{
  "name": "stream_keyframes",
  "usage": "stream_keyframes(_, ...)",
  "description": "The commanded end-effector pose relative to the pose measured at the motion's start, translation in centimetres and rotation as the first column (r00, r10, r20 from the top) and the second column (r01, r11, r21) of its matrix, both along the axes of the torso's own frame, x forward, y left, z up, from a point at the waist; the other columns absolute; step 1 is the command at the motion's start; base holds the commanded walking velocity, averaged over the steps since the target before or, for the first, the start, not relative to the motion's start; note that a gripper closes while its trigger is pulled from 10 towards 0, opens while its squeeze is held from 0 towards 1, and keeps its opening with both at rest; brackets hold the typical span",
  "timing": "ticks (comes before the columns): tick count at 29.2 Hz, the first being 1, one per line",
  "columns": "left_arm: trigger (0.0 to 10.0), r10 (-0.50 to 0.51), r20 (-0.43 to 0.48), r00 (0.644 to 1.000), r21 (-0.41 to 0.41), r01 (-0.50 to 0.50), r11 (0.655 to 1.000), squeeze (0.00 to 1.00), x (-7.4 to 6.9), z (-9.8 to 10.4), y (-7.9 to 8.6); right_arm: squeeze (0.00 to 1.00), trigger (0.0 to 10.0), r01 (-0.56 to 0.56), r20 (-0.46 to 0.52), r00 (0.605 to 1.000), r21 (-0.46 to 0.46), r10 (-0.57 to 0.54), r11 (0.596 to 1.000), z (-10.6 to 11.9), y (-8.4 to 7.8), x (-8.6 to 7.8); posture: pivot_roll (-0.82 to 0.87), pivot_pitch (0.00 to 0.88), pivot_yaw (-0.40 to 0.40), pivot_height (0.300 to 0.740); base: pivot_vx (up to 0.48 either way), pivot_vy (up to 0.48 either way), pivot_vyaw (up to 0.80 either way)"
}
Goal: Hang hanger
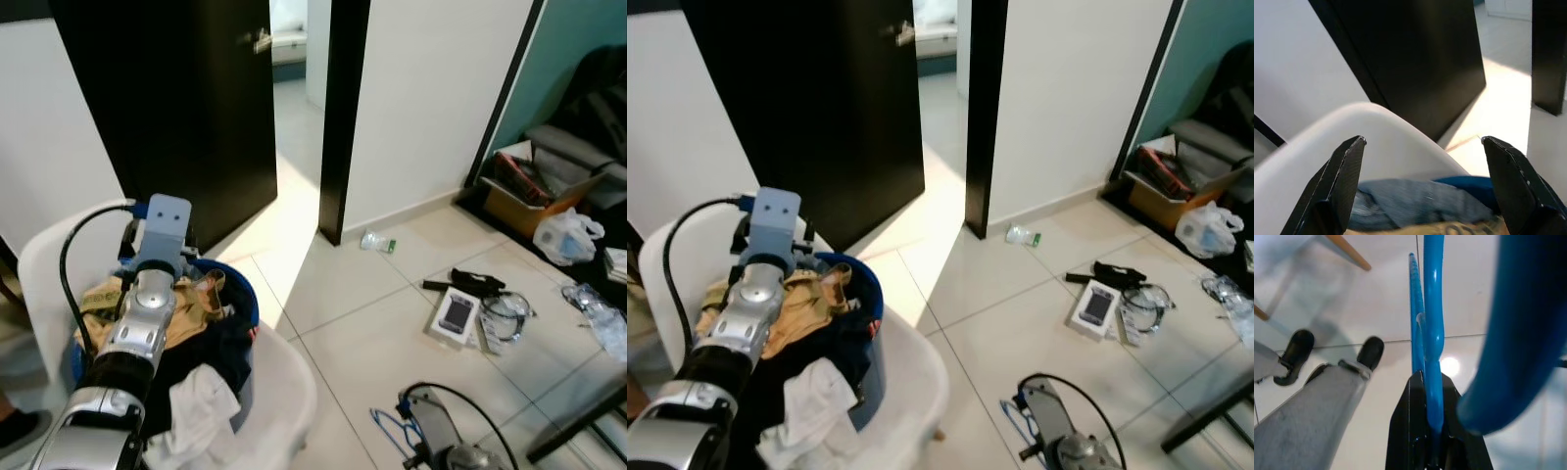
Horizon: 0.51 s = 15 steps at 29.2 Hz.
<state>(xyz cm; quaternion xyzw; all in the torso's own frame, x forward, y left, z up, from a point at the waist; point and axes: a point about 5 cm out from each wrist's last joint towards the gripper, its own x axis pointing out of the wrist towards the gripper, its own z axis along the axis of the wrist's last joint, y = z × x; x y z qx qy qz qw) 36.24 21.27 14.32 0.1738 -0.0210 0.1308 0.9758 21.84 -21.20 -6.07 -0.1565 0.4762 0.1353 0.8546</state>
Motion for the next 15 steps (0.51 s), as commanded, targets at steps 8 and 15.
stream_keyframes(8,10.0,0.004,-0.040,0.999,-0.013,-0.005,1.000,0.00,-0.35,-0.58,-0.08,0.00,10.0,-0.016,-0.018,1.000,0.033,0.017,0.999,-0.10,0.23,-0.19,0.01,0.000,-0.015,0.740,0.000,-0.480,0.80)
stream_keyframes(15,10.0,0.024,-0.062,0.998,-0.026,-0.026,0.999,0.00,-0.52,-0.91,0.23,0.00,10.0,-0.003,-0.014,1.000,0.019,0.003,1.000,-0.17,0.13,-0.28,0.01,0.000,-0.012,0.740,0.000,-0.156,0.34)
